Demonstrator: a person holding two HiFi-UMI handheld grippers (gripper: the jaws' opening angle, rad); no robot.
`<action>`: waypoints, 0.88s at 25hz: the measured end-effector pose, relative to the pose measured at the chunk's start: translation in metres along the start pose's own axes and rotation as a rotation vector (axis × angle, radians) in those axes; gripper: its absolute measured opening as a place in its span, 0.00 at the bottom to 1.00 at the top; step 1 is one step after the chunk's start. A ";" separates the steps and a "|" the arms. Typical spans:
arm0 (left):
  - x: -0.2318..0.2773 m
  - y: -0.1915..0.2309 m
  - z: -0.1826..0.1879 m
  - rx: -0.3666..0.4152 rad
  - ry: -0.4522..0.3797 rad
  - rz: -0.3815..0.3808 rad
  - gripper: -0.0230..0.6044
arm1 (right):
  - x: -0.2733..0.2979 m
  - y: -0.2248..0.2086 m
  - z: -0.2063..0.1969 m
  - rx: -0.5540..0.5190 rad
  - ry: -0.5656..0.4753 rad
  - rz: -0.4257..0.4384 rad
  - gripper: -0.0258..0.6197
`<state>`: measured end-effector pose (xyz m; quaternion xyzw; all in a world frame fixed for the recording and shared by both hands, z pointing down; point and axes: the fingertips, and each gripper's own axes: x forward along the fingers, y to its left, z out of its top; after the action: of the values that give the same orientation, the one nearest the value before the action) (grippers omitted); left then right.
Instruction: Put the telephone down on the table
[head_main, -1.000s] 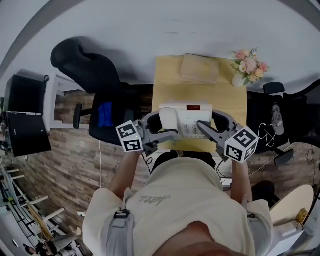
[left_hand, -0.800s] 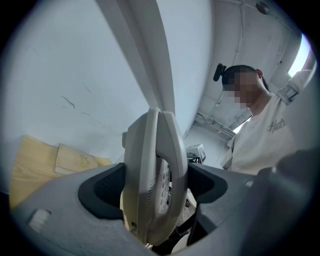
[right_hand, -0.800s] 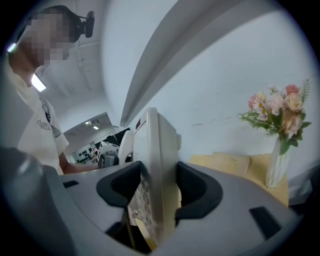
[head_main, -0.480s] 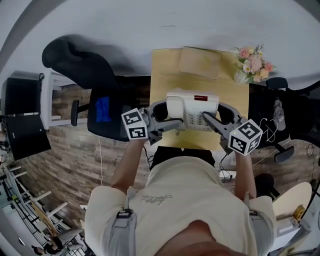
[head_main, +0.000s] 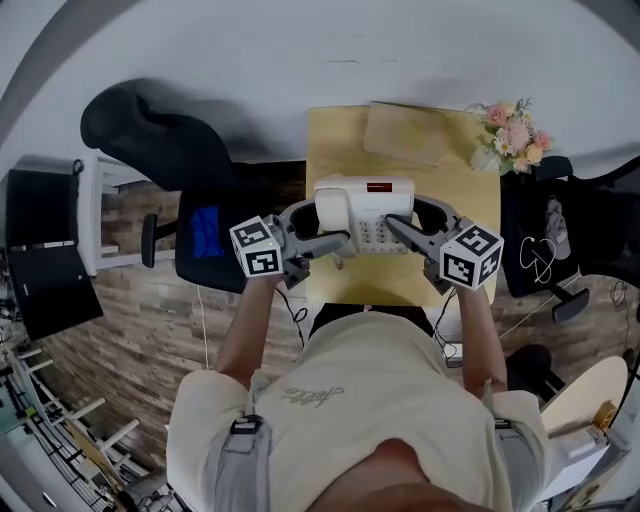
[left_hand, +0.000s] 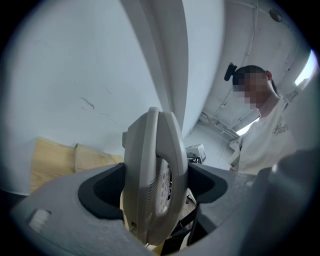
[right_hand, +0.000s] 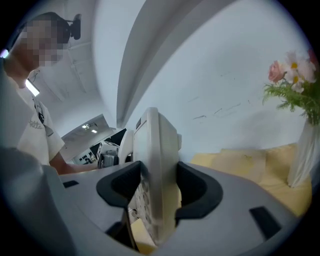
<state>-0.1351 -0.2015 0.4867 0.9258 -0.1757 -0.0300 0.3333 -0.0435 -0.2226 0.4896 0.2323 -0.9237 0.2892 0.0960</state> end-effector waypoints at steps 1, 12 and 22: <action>0.000 0.007 -0.002 -0.009 0.004 0.005 0.64 | 0.005 -0.005 -0.003 0.008 0.003 0.001 0.37; 0.067 0.111 -0.077 -0.257 0.028 -0.016 0.65 | 0.021 -0.122 -0.082 0.210 0.132 -0.077 0.37; 0.113 0.153 -0.120 -0.346 0.140 0.022 0.65 | 0.017 -0.185 -0.133 0.369 0.167 -0.044 0.37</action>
<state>-0.0554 -0.2776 0.6825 0.8525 -0.1543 0.0085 0.4994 0.0373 -0.2864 0.6942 0.2411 -0.8386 0.4696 0.1343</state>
